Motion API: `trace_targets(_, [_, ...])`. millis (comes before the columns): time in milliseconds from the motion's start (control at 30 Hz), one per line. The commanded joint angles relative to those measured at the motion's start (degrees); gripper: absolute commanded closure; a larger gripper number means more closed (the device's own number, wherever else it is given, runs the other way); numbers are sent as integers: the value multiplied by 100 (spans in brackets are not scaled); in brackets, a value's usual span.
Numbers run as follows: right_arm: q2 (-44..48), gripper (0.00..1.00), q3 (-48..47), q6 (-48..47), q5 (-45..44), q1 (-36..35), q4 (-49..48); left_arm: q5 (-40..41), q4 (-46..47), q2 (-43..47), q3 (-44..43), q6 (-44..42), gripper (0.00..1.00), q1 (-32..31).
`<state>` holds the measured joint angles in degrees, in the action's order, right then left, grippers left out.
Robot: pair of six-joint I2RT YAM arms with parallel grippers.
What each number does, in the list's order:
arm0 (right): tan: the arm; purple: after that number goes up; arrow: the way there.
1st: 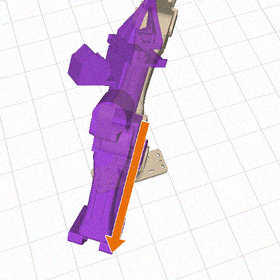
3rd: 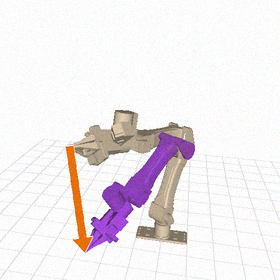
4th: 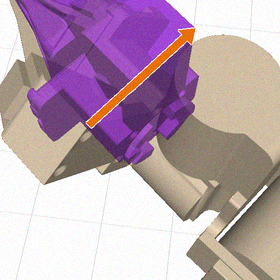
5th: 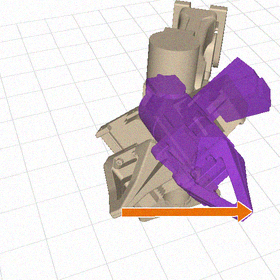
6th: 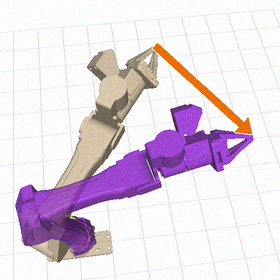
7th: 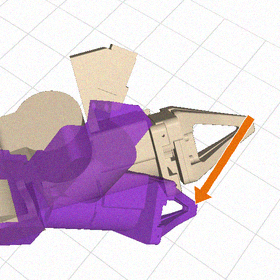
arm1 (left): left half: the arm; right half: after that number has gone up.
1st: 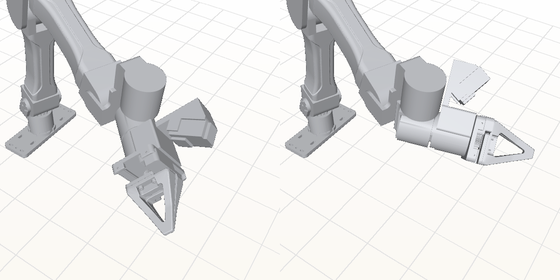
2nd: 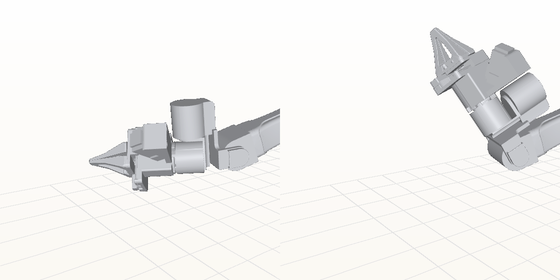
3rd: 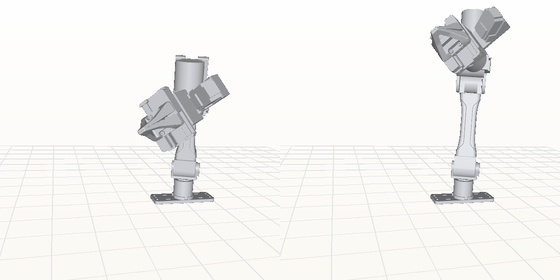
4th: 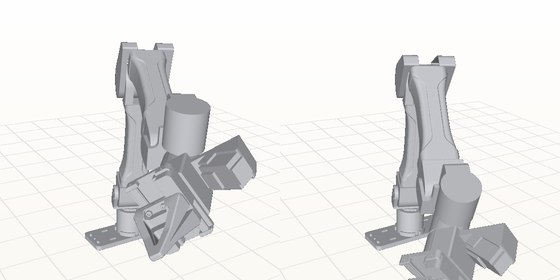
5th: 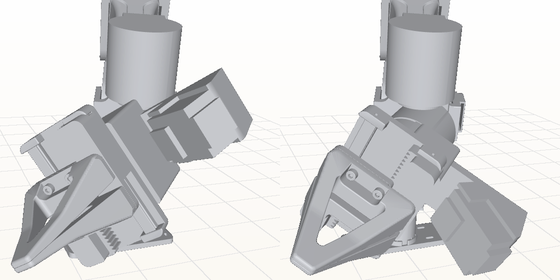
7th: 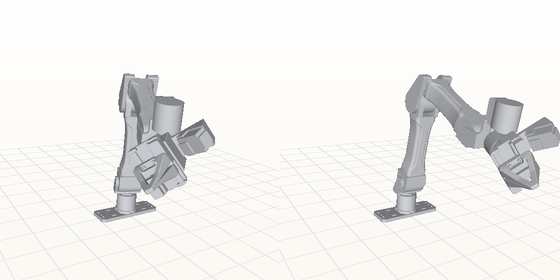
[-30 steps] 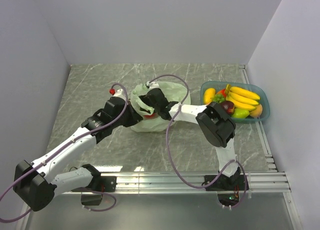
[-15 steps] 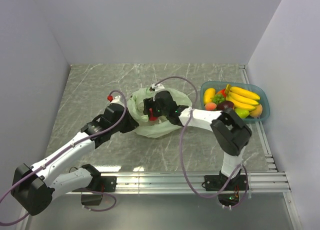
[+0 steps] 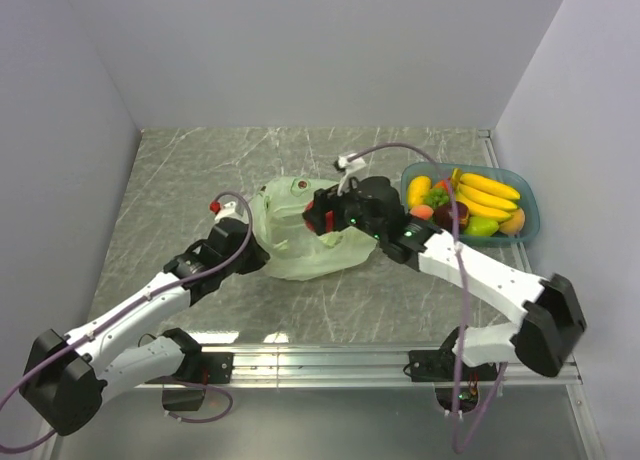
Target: Untie the knot of the plastic bag and take out the fruit
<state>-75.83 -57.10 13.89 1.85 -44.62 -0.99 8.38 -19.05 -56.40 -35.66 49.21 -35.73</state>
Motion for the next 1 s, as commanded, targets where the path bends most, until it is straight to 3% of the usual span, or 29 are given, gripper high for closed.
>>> trace_targets(0, [918, 100, 32, -413, -1242, 199, 670, 234, 340, 330, 277, -139, 99, -31])
trace_targets(67, [1166, 100, 146, -422, -1746, 698, 977, 217, 506, 515, 480, -192, 99, -22])
trace_targets(300, [1642, 100, 481, -28, -2284, 2966, 1452, 286, 613, 1569, 1227, -61, 99, -31])
trace_targets(500, [1440, 100, 744, 632, -2031, 4389, 1365, 401, 411, 1887, 1316, 1, 99, -31])
trace_targets(600, [1195, 99, 666, 668, -1776, 4575, 1234, 384, 349, 1931, 1316, -34, 99, -31])
trace_targets(767, [851, 97, 297, 62, -582, 4488, 820, 392, 349, 1984, 1342, -52, 99, -31])
trace_targets(967, [-140, 95, -405, -474, -1054, 3813, 1092, 401, 419, 1870, 1281, -166, 99, -31])
